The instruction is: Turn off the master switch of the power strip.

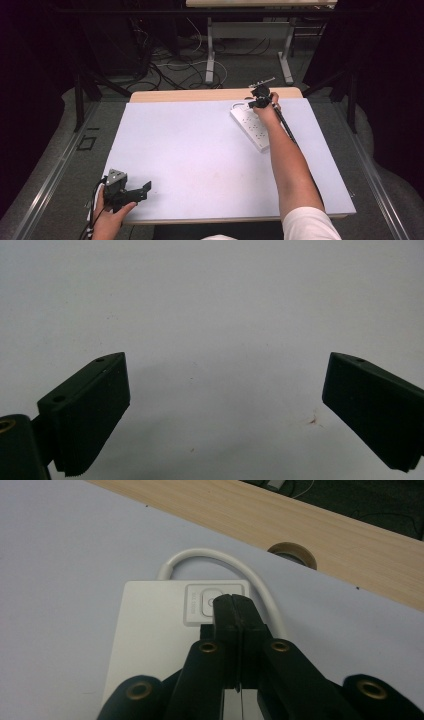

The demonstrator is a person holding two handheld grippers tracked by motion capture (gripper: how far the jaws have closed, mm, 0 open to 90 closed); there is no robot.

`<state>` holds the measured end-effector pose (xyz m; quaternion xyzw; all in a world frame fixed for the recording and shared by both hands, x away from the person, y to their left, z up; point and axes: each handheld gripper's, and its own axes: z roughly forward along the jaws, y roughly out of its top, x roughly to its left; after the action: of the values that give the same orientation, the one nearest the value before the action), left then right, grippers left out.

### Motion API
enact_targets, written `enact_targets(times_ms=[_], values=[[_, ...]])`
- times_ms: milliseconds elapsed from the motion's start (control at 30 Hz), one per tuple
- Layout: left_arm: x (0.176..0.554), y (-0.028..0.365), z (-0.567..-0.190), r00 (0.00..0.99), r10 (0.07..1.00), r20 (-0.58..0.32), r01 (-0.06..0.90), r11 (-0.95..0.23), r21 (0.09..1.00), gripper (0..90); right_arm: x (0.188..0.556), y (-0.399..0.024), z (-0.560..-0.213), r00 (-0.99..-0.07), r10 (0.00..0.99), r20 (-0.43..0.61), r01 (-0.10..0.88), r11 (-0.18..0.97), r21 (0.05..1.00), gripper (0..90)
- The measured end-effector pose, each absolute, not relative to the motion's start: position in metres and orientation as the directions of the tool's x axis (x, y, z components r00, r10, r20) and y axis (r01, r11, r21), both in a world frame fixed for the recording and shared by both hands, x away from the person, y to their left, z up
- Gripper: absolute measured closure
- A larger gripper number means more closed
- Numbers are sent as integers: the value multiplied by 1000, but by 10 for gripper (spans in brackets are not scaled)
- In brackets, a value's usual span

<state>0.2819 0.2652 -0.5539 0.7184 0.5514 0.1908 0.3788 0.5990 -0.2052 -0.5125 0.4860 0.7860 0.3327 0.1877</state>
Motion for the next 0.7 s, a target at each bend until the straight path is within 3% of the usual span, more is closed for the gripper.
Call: enact_targets(times_ms=[700], values=[[282, 265, -555, 328, 933, -146, 647, -110, 754, 57, 608, -198, -531, -438, 898, 50, 616, 259, 744, 900]])
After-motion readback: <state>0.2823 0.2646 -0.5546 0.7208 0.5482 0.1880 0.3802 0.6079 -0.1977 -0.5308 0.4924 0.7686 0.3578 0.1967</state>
